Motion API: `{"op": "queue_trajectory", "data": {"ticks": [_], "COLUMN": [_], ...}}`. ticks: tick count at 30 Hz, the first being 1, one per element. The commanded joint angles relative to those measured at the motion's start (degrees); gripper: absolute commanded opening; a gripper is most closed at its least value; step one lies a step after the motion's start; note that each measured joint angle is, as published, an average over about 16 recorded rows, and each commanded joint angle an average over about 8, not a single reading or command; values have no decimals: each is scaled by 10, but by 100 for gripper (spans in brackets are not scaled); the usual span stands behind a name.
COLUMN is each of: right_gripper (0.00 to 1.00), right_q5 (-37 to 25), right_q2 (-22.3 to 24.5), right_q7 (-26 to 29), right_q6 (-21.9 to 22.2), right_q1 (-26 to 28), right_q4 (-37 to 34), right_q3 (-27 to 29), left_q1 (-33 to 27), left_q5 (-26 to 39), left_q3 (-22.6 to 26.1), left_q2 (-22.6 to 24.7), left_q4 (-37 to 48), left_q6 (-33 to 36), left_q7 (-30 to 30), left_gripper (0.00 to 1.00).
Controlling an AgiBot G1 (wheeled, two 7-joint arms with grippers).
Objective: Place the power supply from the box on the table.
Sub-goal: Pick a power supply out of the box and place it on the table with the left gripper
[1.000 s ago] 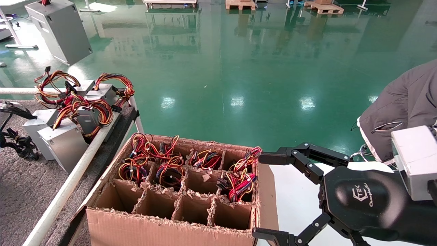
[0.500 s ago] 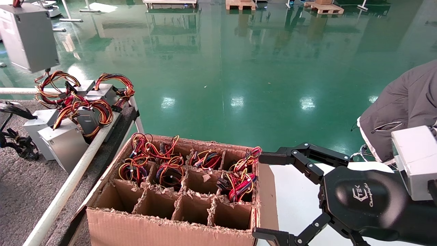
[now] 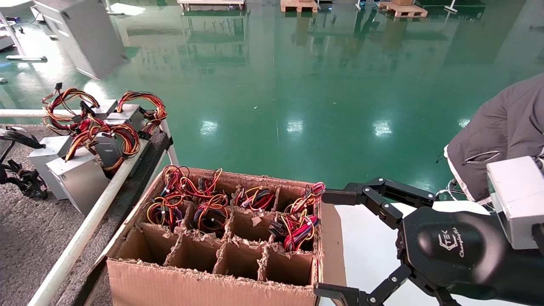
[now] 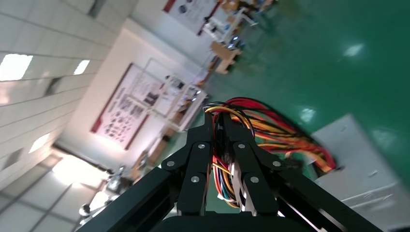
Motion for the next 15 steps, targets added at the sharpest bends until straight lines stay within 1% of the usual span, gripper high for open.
{"op": "queue_trajectory", "data": {"ticks": [1,8,15], "right_gripper": [100,100,100], "right_q5": [0,0,0], "right_q2": [0,0,0], "right_q7": [0,0,0], "right_q6": [0,0,0], "right_q1": [0,0,0], "right_q4": [0,0,0], "right_q3": [0,0,0], "left_q1": [-7,-26,-50], "left_q5": [-13,-28,-25], "left_q3": [7,26,41], "left_q2": [-13,-49,-82], "left_q4": [-13,-43,-71], "left_q6": [20,60,94], "left_q7": [-5,-18,-40], "left_gripper": [0,0,0]}}
